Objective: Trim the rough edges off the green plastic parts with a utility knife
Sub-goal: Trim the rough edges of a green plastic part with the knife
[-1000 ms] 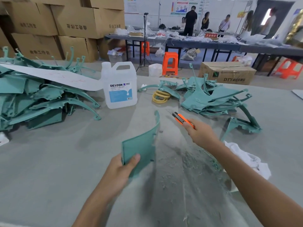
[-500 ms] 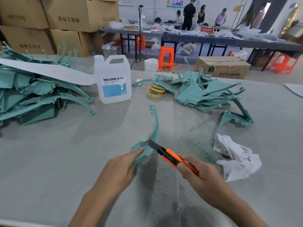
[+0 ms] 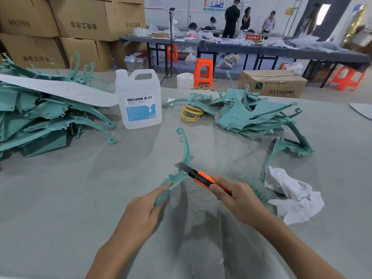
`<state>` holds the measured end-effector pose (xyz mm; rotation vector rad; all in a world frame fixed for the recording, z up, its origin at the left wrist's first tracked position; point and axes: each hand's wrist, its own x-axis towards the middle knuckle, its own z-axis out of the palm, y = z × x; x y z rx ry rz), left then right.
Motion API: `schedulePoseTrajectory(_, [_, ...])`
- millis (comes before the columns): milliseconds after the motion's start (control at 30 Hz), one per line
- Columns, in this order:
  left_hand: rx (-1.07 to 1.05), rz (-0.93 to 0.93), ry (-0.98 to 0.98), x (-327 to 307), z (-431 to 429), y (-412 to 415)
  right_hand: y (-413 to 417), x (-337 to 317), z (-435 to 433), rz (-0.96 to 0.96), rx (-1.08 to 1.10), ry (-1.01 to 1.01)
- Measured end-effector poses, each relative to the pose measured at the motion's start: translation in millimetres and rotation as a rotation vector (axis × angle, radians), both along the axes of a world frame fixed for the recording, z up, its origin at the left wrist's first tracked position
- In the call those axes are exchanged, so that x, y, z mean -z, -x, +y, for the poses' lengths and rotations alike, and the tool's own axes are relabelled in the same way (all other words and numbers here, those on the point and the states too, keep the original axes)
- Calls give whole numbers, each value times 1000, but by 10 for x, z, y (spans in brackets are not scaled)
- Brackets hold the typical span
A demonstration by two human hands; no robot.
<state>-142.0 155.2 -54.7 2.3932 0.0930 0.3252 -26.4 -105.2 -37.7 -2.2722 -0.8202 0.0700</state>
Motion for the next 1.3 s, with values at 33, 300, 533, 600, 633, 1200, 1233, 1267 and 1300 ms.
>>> schedulePoseTrajectory(33, [-9,-7,34,13,24,-2,-101,-1,52,-21,-19,22])
schedulePoseTrajectory(300, [8,27,28,-9,103,33,-1063,-159,458,-176,93,234])
schedulePoseTrajectory(533, [127,35,76,-31,163,205,-1340,-276,612,91,371,-32])
schedulePoseTrajectory(600, [144,50,4,-6,147,240,-1217,-291,659,452,369,-438])
schedulePoseTrajectory(633, [153,69,-21,-8,132,256,-1163,-293,660,546,344,-514])
schedulePoseTrajectory(1200, [17,56,-177,-160,-863,-403,-282,-330,320,515,223,-592])
schedulePoseTrajectory(1233, [1,70,-198,-142,-948,-518,-259,-336,297,514,221,-583])
schedulePoseTrajectory(1267, [-14,95,-214,-114,-1004,-613,-243,-350,257,506,225,-575])
schedulePoseTrajectory(1300, [-24,122,-219,-80,-1039,-686,-231,-364,204,480,238,-558])
